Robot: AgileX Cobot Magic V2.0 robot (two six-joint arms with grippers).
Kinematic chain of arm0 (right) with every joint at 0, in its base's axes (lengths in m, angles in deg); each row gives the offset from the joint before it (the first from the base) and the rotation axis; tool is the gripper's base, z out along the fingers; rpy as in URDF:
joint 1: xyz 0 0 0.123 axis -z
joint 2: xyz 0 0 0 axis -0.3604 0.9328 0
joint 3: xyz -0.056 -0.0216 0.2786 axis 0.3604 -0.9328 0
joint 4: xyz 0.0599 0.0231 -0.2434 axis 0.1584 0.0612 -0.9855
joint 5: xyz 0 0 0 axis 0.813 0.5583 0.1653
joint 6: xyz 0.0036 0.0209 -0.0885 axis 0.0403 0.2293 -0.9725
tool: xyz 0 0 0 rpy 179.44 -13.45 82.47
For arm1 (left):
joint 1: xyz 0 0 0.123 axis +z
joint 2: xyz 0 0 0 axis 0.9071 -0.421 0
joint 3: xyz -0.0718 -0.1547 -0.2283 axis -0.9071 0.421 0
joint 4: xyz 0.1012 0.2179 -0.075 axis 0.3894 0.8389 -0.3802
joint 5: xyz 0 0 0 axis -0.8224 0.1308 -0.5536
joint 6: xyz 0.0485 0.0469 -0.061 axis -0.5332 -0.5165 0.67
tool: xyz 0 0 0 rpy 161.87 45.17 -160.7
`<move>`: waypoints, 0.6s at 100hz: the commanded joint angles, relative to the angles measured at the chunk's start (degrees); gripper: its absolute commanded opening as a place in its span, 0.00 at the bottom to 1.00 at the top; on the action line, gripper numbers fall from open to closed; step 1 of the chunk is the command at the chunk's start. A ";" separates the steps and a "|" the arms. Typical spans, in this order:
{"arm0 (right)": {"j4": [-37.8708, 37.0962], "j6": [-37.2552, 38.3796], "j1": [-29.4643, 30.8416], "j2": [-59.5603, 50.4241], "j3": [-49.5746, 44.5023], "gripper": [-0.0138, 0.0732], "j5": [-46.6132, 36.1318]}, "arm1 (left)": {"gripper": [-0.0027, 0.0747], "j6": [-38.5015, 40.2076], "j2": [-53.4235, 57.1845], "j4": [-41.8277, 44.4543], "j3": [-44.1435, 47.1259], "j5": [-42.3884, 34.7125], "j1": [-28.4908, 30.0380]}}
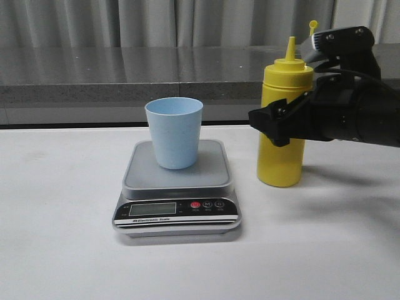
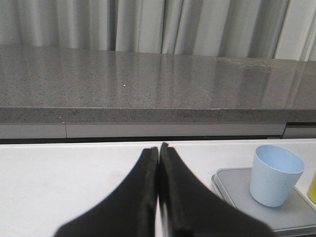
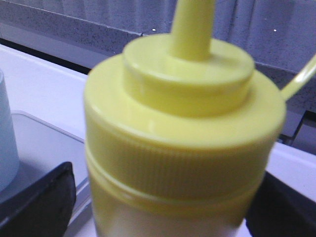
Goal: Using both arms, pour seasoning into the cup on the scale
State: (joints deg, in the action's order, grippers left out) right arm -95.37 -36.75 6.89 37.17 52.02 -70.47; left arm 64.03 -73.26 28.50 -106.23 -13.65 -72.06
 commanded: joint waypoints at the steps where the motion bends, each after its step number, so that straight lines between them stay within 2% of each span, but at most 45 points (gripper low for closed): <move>1: 0.18 -0.43 0.83 -3.49 -0.43 0.91 -5.57 | 0.01 0.15 -0.45 -0.12 -1.53 -4.07 0.08; 33: 0.53 -0.43 1.78 -7.25 -5.92 0.91 -7.77 | 0.01 0.15 -0.45 -0.12 -1.53 -4.07 0.08; 60: 4.30 -0.43 1.78 -14.30 -11.52 0.91 -8.24 | 0.01 0.15 -0.45 -0.12 -1.53 -4.07 0.08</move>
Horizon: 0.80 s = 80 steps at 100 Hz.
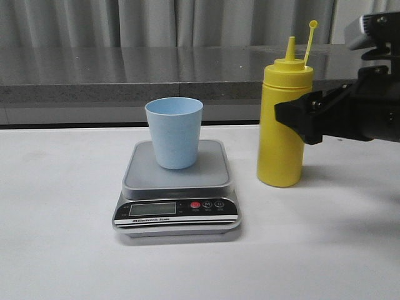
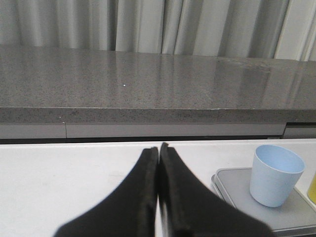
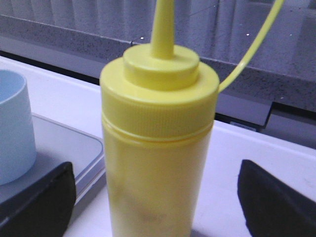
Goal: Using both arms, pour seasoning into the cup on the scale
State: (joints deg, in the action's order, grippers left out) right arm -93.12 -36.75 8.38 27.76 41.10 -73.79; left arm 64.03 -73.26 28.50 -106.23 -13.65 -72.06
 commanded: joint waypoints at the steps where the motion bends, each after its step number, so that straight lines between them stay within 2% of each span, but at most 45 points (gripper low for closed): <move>1: 2.18 -0.43 0.29 -5.16 -0.87 0.91 -4.87 | 0.01 0.15 -0.45 -0.12 -1.53 -4.07 0.08; 17: 4.48 -0.43 0.29 -13.14 -2.84 0.91 1.62 | 0.01 0.15 -0.45 -0.12 -1.53 -4.07 0.08; 46: 9.43 -0.43 0.29 -33.82 -2.92 0.91 27.74 | 0.01 0.15 -0.45 -0.12 -1.53 -4.07 0.08; 80: 10.64 -0.43 0.29 -57.30 -2.92 0.91 51.67 | 0.01 0.15 -0.45 -0.12 -1.53 -4.07 0.08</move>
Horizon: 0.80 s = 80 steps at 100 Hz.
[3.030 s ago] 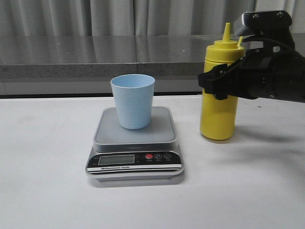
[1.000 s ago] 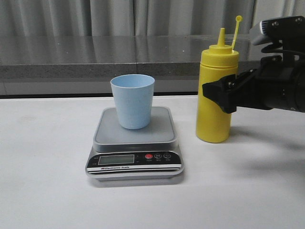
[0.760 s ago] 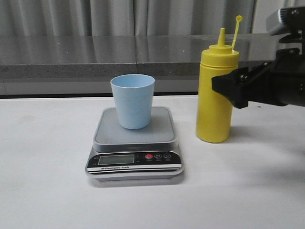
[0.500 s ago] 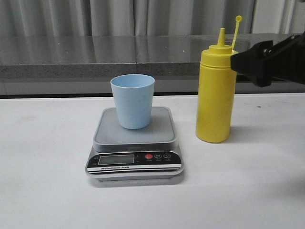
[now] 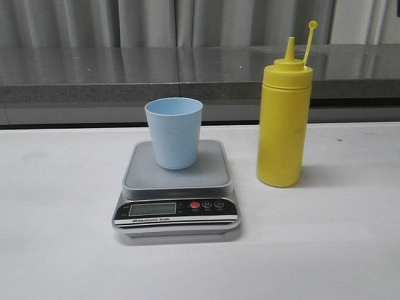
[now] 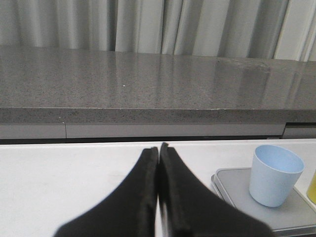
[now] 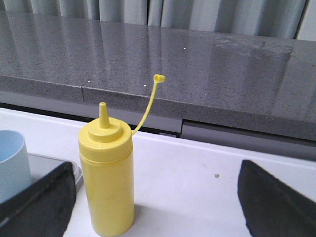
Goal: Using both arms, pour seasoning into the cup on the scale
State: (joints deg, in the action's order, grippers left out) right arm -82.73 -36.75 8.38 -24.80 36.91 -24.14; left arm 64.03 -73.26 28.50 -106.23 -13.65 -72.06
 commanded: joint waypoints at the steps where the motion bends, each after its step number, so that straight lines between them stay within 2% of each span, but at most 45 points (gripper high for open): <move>1: 0.25 -0.43 0.29 -5.15 1.28 0.91 3.12 | 0.01 0.15 -0.45 -0.12 -1.53 -4.07 0.08; 27: 0.25 -0.43 0.29 -17.89 1.28 0.91 21.05 | 0.01 0.15 -0.45 -0.12 -1.53 -4.07 0.08; 36: 0.25 -0.43 0.29 -21.67 1.28 0.86 24.39 | 0.01 0.15 -0.45 -0.12 -1.53 -4.07 0.08; 48: 0.25 -0.43 0.29 -25.78 1.28 0.68 27.15 | 0.01 0.15 -0.45 -0.12 -1.53 -4.07 0.08; 69: 0.25 -0.43 0.29 -28.03 1.28 0.22 28.32 | 0.01 0.15 -0.45 -0.12 -1.53 -4.07 0.08; 77: 0.25 -0.43 0.29 -28.03 1.28 0.09 28.32 | 0.01 0.15 -0.45 -0.12 -1.53 -4.07 0.08; 80: 0.25 -0.43 0.29 -28.03 1.24 0.08 28.32 | 0.01 0.15 -0.45 -0.12 -1.53 -4.07 0.08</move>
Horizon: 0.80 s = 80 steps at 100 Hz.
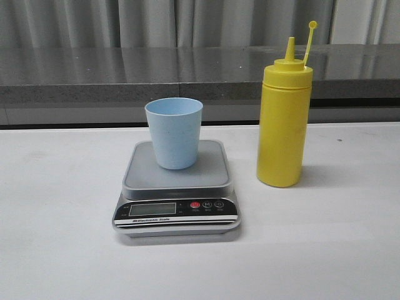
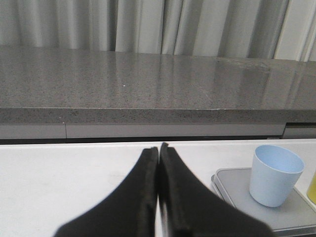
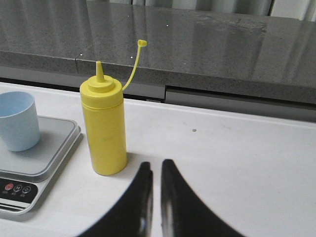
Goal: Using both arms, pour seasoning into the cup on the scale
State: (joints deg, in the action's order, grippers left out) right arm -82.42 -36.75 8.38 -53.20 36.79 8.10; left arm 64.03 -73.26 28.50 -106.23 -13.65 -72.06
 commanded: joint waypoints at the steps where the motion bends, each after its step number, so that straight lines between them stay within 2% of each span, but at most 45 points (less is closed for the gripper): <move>1: -0.06 -0.43 0.29 0.37 1.35 0.09 -3.93 | 0.01 0.15 -0.45 -0.12 -1.53 -4.07 0.08; 80: -0.75 -0.43 0.29 0.37 1.34 0.08 -3.93 | 0.01 0.15 -0.45 -0.12 -1.53 -4.07 0.08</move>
State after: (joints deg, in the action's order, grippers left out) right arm -82.32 -36.75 8.38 -53.20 36.79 8.14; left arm 64.03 -73.26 28.50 -106.23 -13.65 -72.06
